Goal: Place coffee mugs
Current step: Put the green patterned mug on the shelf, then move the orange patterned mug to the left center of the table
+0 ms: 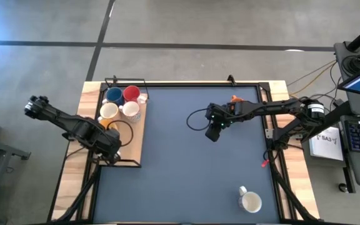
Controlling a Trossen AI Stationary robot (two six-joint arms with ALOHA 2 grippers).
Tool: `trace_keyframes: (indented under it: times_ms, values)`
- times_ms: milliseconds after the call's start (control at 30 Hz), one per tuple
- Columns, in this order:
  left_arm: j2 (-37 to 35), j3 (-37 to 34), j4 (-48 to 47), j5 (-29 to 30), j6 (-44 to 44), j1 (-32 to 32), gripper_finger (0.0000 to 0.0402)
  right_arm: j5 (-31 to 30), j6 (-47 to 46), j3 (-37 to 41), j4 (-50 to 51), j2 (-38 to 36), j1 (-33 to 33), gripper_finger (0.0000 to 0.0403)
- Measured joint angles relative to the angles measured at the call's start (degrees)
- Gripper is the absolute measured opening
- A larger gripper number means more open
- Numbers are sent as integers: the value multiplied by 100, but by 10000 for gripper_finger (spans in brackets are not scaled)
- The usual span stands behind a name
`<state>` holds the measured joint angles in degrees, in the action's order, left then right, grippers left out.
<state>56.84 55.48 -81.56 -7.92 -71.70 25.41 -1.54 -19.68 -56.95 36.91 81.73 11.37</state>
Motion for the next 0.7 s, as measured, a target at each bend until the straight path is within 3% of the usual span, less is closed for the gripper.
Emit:
trace_keyframes:
  times_ms: [300,700]
  values:
    - [-4,434,-445,202,-26,4,89,4,19,0,0,0,131,128]
    - [38,932,-468,2254,535,3,89,151,2,0,37,-34,310,128]
